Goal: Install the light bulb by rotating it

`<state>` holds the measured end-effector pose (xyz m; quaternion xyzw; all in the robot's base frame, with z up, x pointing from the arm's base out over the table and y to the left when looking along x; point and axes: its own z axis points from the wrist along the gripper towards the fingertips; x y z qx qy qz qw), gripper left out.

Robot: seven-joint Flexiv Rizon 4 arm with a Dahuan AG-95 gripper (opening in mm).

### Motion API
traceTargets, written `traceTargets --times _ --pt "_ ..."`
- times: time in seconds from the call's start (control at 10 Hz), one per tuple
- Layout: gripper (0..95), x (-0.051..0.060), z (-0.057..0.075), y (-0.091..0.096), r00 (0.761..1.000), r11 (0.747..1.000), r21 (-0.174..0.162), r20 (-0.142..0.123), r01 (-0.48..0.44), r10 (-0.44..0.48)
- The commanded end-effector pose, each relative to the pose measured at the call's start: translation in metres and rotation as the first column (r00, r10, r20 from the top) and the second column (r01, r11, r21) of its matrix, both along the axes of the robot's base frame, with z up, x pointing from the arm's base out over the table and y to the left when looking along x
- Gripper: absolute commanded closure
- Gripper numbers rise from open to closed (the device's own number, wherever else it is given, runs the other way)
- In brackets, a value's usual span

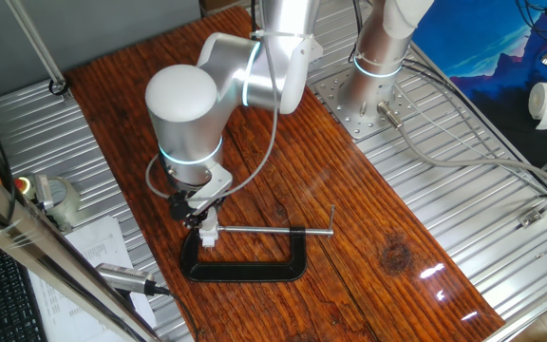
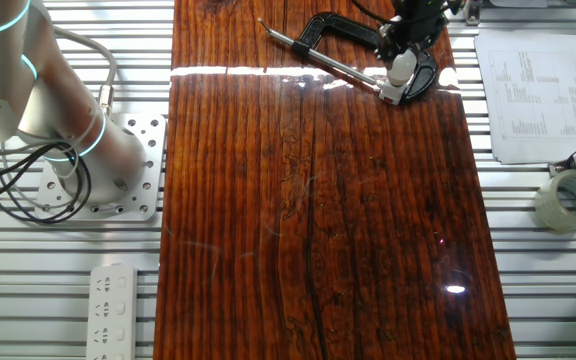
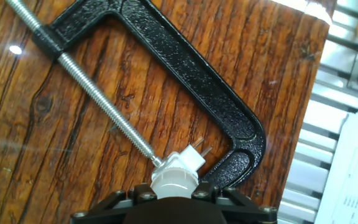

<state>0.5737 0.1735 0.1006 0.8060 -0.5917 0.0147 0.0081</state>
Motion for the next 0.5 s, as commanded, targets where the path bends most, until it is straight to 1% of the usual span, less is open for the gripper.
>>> traceTargets --times 0.1,0.2,0.5 --pt "95.0 0.0025 -0.0024 -0.0014 1.000 1.000 -0.005 -0.006 0.026 -0.026" --pt "95.0 0.0026 -0.0022 -0.0017 0.999 0.999 -0.010 -0.010 0.041 -0.041" --pt "95.0 0.0035 -0.0017 -0.0033 0.991 0.991 -0.009 0.003 0.131 -0.131"
